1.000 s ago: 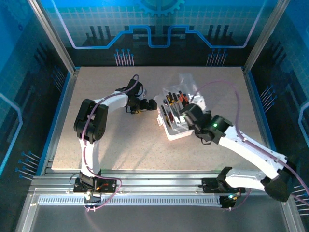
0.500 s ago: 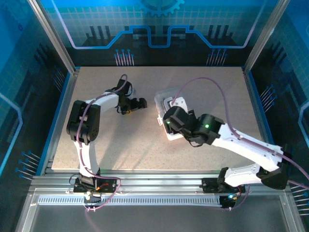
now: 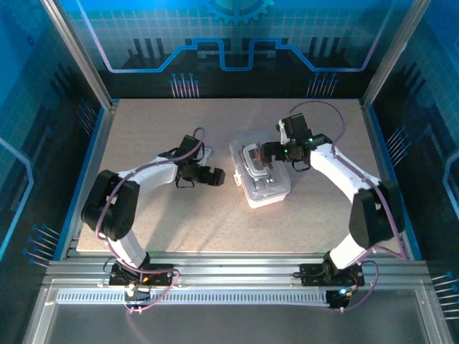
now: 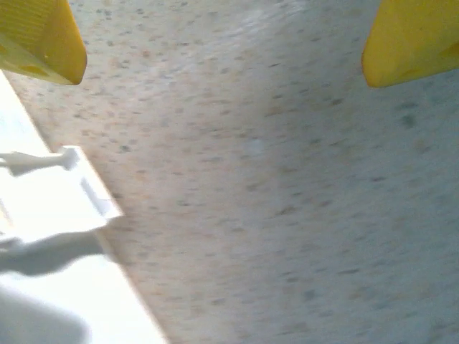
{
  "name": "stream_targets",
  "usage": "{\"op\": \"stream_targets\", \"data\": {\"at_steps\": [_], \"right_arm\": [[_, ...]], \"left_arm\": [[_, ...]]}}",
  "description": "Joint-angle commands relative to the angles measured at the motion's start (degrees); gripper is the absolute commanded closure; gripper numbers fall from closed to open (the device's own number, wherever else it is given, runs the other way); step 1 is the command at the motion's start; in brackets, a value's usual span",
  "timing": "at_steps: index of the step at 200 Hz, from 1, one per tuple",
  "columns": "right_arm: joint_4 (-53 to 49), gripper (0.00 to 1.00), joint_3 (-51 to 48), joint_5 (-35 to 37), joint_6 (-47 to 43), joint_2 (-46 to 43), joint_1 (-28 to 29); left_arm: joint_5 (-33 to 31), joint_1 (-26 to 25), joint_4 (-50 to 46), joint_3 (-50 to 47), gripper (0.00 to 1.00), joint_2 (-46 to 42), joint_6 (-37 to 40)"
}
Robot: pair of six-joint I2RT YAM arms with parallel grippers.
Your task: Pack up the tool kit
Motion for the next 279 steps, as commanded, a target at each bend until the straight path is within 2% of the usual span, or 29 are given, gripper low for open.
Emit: {"op": "stream_targets", "data": {"at_steps": [1,28,59,126,167,203,239,279], "right_arm": [[3.71,0.00,4.86,-13.60,-3.61,3.68,-1.30],[3.08,0.00,7.94,-17.43,-3.77,9.16,-1.91],[2.02,0.00,10.21,-20.39,-4.49,13.95,-2.09],[-1.91,0.00,11.37,-28.67,-7.59,20.83,-2.04],[-2.74,0.00,8.72,-29.78,-8.54,21.06,-0.48],[-2.52,0.00,6.61,-29.78,-8.45,19.76,0.08],[-2.91,0.00,5.93,-29.58,-8.67,19.17,0.42],[-3.09,0.00,5.96,-29.44,-8.90,19.01,0.51]], "left_arm": [[-2.40,-3.53,1.16,1.22,0.01,-0.07,7.41],[-7.94,-7.47,-0.19,3.47,0.01,3.68,8.19],[-12.13,-9.99,3.16,2.51,0.01,6.28,7.21],[-14.08,-12.65,22.46,-8.13,0.01,4.29,5.51],[-16.36,-13.31,33.06,-14.33,0.01,5.13,3.89],[-24.16,-13.36,40.36,-17.53,0.01,7.77,0.50],[-30.56,-13.37,43.27,-18.47,0.01,9.60,-3.40],[-37.70,-13.31,39.48,-18.64,0.01,8.58,-7.58]]}}
